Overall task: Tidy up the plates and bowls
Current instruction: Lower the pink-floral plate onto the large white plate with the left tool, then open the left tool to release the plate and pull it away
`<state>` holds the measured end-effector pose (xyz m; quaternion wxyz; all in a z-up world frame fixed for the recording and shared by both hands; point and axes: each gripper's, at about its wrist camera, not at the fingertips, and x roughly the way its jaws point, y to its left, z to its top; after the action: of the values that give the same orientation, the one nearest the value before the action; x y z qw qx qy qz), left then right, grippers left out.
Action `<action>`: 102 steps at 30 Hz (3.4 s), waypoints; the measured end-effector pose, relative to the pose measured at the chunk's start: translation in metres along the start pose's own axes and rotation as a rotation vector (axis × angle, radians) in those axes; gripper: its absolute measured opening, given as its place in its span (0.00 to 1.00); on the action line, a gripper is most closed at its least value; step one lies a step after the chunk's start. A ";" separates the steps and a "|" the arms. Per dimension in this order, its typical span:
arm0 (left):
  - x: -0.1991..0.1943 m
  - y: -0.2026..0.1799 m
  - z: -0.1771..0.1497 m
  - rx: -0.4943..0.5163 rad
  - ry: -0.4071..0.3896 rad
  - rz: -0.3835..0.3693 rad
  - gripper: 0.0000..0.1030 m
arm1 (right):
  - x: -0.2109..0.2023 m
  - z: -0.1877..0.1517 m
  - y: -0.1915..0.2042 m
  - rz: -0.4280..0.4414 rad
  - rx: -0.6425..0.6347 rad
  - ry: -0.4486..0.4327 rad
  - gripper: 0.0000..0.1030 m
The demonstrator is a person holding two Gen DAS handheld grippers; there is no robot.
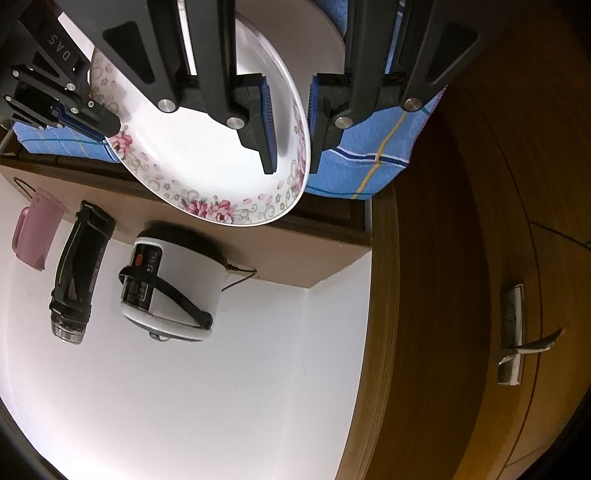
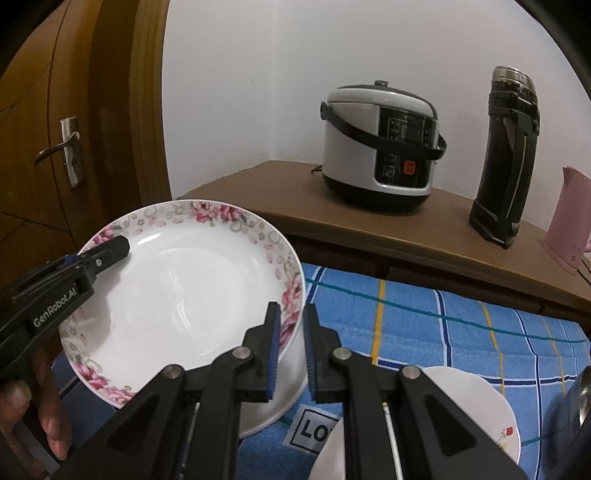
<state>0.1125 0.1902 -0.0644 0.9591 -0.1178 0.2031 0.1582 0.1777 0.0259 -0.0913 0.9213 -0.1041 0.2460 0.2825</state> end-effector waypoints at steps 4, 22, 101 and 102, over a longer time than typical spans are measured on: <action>0.004 0.001 -0.001 -0.005 0.024 -0.001 0.16 | 0.002 -0.001 0.000 -0.001 -0.002 0.011 0.12; 0.026 0.008 -0.007 -0.035 0.141 -0.007 0.16 | 0.015 -0.003 0.002 -0.021 -0.013 0.085 0.12; 0.034 0.012 -0.013 -0.031 0.196 0.030 0.46 | -0.018 -0.006 -0.007 -0.040 -0.012 0.058 0.35; 0.034 0.012 -0.014 -0.029 0.192 0.032 0.46 | -0.020 -0.007 -0.010 -0.043 -0.007 0.053 0.35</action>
<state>0.1329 0.2056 -0.0927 0.9307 -0.1431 0.2936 0.1644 0.1657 0.0062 -0.0864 0.9199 -0.1201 0.2671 0.2607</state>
